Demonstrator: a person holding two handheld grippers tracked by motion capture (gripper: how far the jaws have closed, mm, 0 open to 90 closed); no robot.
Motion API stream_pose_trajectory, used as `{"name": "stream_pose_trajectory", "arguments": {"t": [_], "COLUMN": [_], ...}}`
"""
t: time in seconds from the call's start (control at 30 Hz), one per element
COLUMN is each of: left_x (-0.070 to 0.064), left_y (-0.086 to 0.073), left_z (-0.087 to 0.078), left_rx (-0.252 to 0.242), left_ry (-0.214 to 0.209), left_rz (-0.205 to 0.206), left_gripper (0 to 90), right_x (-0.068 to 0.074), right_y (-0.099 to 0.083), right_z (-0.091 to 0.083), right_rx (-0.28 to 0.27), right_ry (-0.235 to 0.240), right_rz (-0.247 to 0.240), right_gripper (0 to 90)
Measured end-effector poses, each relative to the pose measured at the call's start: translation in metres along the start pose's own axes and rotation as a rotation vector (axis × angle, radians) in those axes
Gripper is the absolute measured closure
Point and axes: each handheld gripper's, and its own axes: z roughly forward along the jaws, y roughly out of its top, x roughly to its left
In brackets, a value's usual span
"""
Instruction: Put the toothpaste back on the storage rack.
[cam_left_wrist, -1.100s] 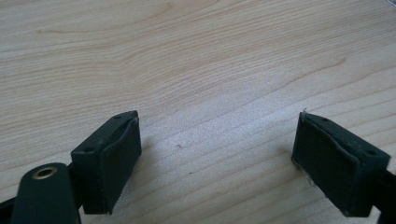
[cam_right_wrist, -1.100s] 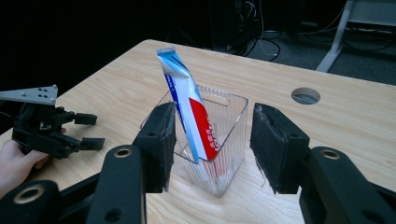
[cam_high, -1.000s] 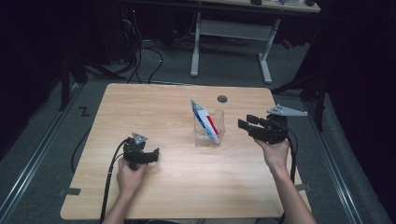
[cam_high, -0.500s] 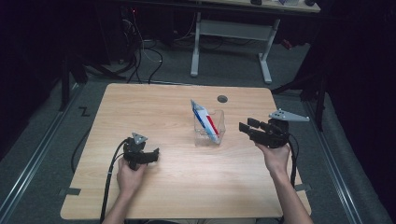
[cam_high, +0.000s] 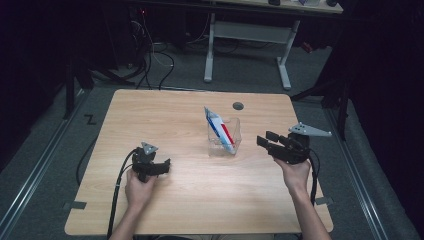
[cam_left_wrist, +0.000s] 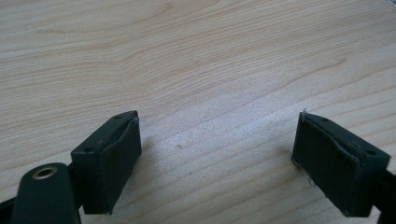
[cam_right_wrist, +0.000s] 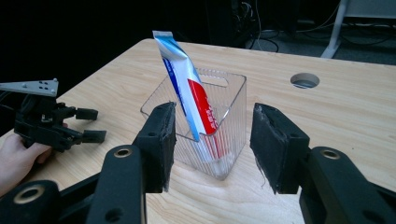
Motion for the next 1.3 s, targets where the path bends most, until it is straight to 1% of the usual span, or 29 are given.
{"name": "stream_pose_trajectory", "arguments": {"t": [0.17, 0.4, 0.57, 0.83, 0.87, 0.93, 1.3], "left_x": [0.0, 0.0, 0.0, 0.0, 0.0, 0.0, 0.0], "left_y": [0.0, 0.0, 0.0, 0.0, 0.0, 0.0, 0.0], "left_z": [0.0, 0.0, 0.0, 0.0, 0.0, 0.0, 0.0], "left_rx": [0.0, 0.0, 0.0, 0.0, 0.0, 0.0, 0.0], "left_ry": [0.0, 0.0, 0.0, 0.0, 0.0, 0.0, 0.0], "left_rz": [0.0, 0.0, 0.0, 0.0, 0.0, 0.0, 0.0], "left_gripper": [15.7, 15.7, 15.7, 15.7, 15.7, 15.7, 15.7], "right_x": [-0.003, -0.006, -0.007, -0.009, -0.009, -0.008, -0.012], "right_y": [-0.01, -0.021, -0.029, -0.043, -0.044, -0.046, -0.059], "right_z": [0.002, 0.004, 0.008, 0.016, 0.016, 0.018, 0.02], "right_rx": [0.009, 0.022, 0.032, 0.044, 0.047, 0.052, 0.042], "right_ry": [-0.001, -0.007, -0.02, -0.028, -0.027, -0.031, -0.043], "right_rz": [0.022, 0.041, 0.044, 0.065, 0.073, 0.067, 0.085], "right_gripper": [50.5, 50.5, 50.5, 50.5, 50.5, 50.5, 50.8]}}
